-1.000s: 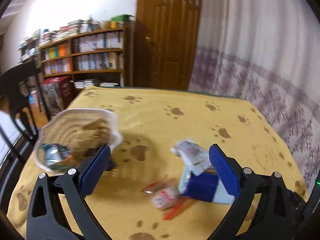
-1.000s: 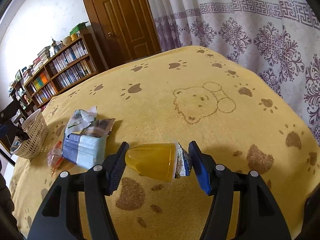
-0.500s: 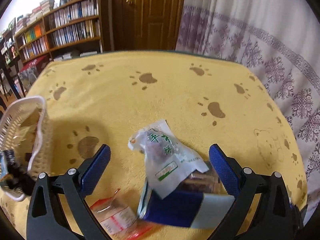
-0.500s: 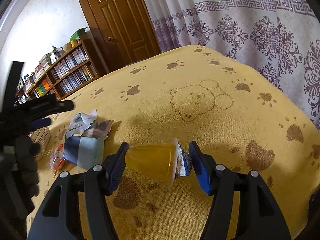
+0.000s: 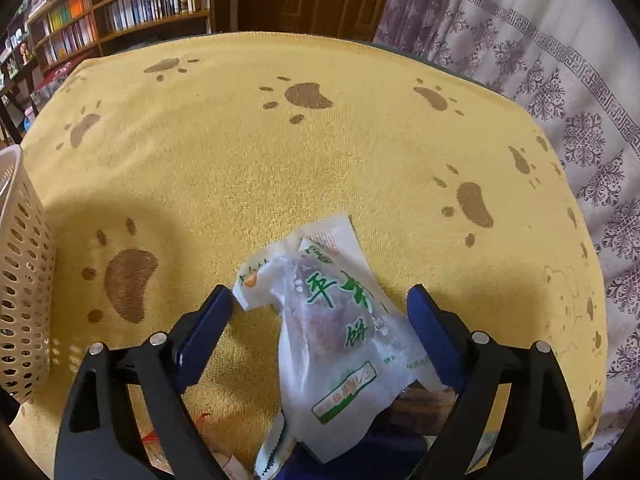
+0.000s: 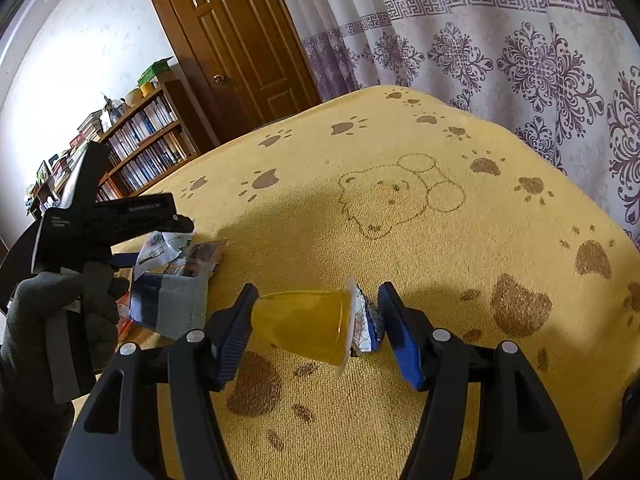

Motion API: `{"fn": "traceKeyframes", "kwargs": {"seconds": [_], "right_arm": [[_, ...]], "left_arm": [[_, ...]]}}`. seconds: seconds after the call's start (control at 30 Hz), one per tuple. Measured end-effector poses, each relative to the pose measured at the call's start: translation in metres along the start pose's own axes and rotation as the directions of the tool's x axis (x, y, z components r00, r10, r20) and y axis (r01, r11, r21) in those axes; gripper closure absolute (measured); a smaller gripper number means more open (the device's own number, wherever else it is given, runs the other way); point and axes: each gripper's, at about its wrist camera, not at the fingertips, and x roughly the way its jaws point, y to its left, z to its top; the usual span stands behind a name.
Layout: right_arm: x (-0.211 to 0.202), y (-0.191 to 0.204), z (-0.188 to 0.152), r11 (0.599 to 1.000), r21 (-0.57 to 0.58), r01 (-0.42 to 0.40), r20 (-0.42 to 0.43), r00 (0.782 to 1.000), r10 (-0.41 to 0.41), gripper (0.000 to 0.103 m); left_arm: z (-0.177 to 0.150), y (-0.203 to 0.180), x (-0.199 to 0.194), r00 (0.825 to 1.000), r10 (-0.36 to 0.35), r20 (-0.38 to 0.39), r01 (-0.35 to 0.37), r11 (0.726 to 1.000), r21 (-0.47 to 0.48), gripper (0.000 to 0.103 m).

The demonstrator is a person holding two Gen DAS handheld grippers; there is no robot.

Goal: Organize snacks
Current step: 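Grasp the white green-print bag with left tool while right tool holds jelly cup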

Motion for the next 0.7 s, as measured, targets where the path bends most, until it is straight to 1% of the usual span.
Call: {"fn": "traceKeyframes", "kwargs": {"seconds": [0.07,0.1,0.13,0.17,0.2,0.27,0.43,0.6,0.7], "right_arm": [[0.0,0.0,0.0,1.0,0.0,0.0,-0.001,1.0,0.0,0.04],[0.0,0.0,0.0,1.0,0.001,0.001,0.0,1.0,-0.001,0.04],[0.0,0.0,0.0,1.0,0.0,0.001,0.001,1.0,-0.001,0.04],[0.0,-0.001,0.0,1.0,0.0,0.001,0.0,1.0,-0.001,0.04],[0.0,-0.001,0.0,1.0,0.0,0.002,0.001,1.0,-0.002,0.04],[0.0,-0.001,0.0,1.0,0.001,0.002,0.003,1.0,-0.002,0.04],[-0.001,-0.002,0.0,1.0,0.003,0.002,0.007,1.0,-0.002,0.04],[-0.002,-0.003,0.0,1.0,0.009,0.002,0.012,1.0,-0.002,0.04],[-0.003,-0.003,0.0,1.0,0.008,0.001,0.014,1.0,-0.001,0.04]], "left_arm": [[-0.001,-0.001,-0.001,1.0,0.005,0.006,-0.005,1.0,0.008,0.026],[-0.001,-0.002,-0.002,1.0,0.011,0.01,-0.011,1.0,0.011,0.028],[-0.001,-0.001,-0.004,1.0,0.009,0.014,-0.01,1.0,0.01,0.035],[-0.001,0.0,-0.005,1.0,0.004,0.014,-0.004,1.0,0.008,0.04],[-0.001,0.001,-0.006,1.0,-0.003,0.014,0.003,1.0,0.007,0.042],[-0.001,0.004,-0.01,1.0,-0.028,0.013,0.028,1.0,0.005,0.053],[-0.004,0.006,-0.02,0.999,-0.038,0.033,0.038,0.999,0.009,0.058],[-0.005,0.005,-0.038,0.997,-0.035,0.075,0.033,0.999,0.027,0.059],[-0.005,0.006,-0.053,0.994,-0.044,0.104,0.041,0.999,0.026,0.059]]}}
